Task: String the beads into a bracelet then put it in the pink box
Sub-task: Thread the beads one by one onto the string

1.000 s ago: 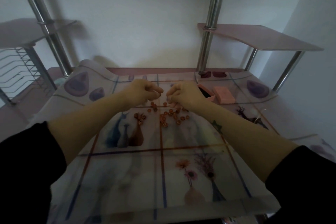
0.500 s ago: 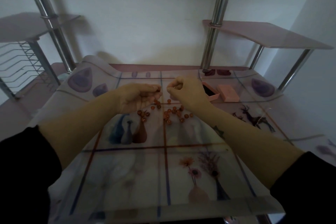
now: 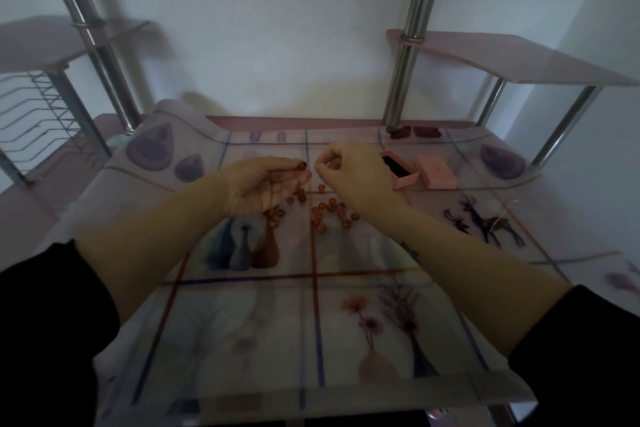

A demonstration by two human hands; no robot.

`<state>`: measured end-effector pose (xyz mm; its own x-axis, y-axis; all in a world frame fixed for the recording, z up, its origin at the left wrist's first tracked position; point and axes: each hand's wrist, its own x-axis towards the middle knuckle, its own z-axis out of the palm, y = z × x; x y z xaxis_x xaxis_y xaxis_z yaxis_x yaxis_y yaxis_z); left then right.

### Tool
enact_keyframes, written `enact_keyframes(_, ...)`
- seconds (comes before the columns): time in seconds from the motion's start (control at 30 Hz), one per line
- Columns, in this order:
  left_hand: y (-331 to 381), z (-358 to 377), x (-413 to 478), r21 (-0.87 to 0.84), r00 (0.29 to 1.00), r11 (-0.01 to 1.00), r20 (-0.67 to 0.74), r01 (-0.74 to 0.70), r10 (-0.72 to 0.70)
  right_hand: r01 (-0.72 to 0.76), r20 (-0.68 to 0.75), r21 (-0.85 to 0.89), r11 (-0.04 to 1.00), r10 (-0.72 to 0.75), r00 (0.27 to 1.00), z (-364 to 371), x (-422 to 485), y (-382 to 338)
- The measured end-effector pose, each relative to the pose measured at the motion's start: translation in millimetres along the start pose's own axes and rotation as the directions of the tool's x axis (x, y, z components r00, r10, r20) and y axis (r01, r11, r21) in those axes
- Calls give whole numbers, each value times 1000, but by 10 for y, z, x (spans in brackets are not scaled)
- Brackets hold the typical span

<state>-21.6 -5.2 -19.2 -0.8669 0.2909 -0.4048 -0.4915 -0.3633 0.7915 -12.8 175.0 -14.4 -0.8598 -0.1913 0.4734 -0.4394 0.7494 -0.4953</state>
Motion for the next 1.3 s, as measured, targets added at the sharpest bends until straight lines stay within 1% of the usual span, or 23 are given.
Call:
enact_keyframes(0.3, -22, -5, 0, 4, 1000, 1000, -1, 4, -4, -17, -6, 8, 1000, 17, 1000, 17, -16, -11)
enact_keyframes(0.5, -35, -25, 17, 29, 1000, 1000, -7, 5, -4, -12, 34, 3, 1000, 12, 999, 0, -21, -36)
enact_keyframes(0.77, -55, -14, 7, 55, 1000, 998, 12, 5, -5, -32, 44, 14, 999, 31, 999, 20, -38, -33)
enact_keyframes(0.83, -60, -11, 7, 62, 1000, 998, 21, 1, -2, -32, 51, 52, 998, 29, 998, 33, -35, -28)
enact_keyframes(0.97, -68, 0, 10, 57, 1000, 998, 23, 6, -7, -5, 48, 181, 984, -4, 999, 36, -24, -14)
enact_keyframes(1.1, -65, -9, 8, 47, 1000, 999, 8, 2, -3, -2, 63, 227, 974, -12, 998, 59, -39, 27)
enact_keyframes(1.3, -61, 11, 4, 83, 1000, 997, -4, -6, 7, 16, 99, 265, 964, -44, 994, 53, -29, 36)
